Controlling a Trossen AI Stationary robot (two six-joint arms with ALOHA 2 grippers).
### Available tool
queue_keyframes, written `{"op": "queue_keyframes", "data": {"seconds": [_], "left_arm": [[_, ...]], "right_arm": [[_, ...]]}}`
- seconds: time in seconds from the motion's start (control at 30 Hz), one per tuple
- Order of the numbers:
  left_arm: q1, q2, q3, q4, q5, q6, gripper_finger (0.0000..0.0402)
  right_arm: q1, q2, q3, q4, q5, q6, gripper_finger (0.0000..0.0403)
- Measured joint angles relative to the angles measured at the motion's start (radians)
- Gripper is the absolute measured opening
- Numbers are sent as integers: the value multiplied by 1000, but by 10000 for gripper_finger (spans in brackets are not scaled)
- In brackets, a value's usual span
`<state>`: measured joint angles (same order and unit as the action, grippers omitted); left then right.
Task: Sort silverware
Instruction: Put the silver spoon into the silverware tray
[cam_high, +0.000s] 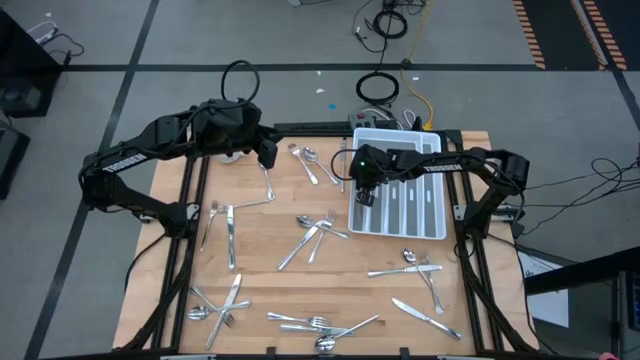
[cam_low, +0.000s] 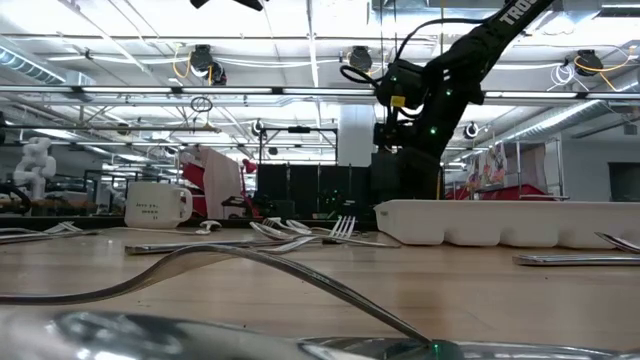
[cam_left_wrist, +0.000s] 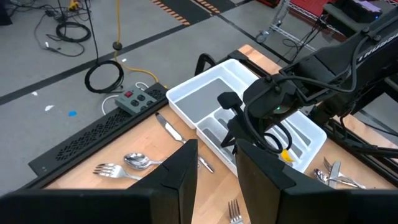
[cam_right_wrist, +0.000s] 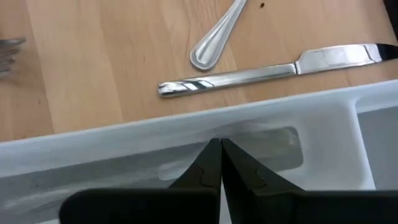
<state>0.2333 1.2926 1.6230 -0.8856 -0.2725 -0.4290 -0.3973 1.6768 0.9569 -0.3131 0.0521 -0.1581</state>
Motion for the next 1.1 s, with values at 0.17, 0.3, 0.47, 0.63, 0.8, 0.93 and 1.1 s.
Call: {"op": "queue_keyframes", "data": {"seconds": [0.17, 0.3, 0.47, 0.63, 0.8, 0.93, 1.1], "left_arm": [[0, 0, 0, 0, -2, 1, 114], [0, 0, 0, 0, -6, 0, 114], [0, 0, 0, 0, -17, -2, 114], [0, 0, 0, 0, -18, -2, 114], [0, 0, 0, 0, -21, -3, 114], [0, 0, 0, 0, -21, -3, 114], [0, 1, 0, 0, -22, -3, 114]], "right_arm": [[0, 0, 0, -4, 0, -3, 0], [0, 0, 0, 2, 2, 4, 0], [0, 0, 0, 43, 64, -11, 0], [-15, 0, 0, 110, 75, -11, 0], [-39, 1, 0, 110, 74, -11, 0], [-49, 9, 0, 110, 74, -11, 0], [-49, 12, 0, 115, 72, -11, 0]]}}
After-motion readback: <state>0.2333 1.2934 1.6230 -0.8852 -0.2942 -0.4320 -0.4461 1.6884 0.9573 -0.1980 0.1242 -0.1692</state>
